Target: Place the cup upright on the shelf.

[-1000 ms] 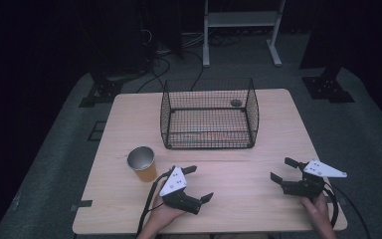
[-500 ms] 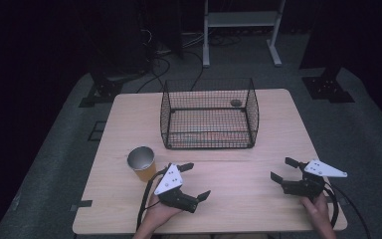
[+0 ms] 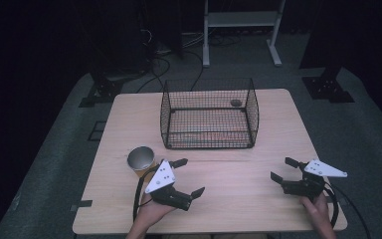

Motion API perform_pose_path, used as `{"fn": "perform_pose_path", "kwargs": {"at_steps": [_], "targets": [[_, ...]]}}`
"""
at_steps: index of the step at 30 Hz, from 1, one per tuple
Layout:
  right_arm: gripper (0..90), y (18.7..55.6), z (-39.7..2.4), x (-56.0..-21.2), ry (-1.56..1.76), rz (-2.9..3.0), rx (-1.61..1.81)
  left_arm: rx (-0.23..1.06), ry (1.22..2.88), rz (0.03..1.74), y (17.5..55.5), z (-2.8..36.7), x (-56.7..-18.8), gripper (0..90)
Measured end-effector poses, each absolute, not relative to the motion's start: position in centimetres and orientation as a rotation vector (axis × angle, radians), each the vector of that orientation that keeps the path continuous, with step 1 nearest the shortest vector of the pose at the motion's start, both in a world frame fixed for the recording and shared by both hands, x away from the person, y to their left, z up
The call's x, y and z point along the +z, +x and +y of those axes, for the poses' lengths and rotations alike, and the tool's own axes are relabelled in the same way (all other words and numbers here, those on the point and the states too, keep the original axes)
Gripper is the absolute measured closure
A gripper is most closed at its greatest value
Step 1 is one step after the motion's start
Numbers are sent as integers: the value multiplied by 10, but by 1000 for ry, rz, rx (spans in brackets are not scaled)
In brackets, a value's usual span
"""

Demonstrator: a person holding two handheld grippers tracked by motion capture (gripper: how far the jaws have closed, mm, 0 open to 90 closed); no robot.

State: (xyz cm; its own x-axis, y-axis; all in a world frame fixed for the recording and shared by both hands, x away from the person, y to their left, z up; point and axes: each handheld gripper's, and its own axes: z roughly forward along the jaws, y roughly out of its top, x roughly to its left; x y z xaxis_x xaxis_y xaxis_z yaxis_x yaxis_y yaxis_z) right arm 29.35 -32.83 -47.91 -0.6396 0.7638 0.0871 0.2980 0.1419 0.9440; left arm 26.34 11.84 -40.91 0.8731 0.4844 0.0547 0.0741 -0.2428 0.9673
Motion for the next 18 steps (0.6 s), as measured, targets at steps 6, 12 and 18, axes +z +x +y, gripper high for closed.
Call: {"fn": "perform_pose_path", "kwargs": {"at_steps": [6,12,18], "targets": [[128,294,-329,-479,1021,2009,1509,421,1789,429,261,126,-399,24],[127,294,-329,-479,1025,2010,1510,450,1780,426,260,134,-390,22],[128,294,-328,-479,1018,2010,1506,473,1774,431,258,140,-383,19]]}}
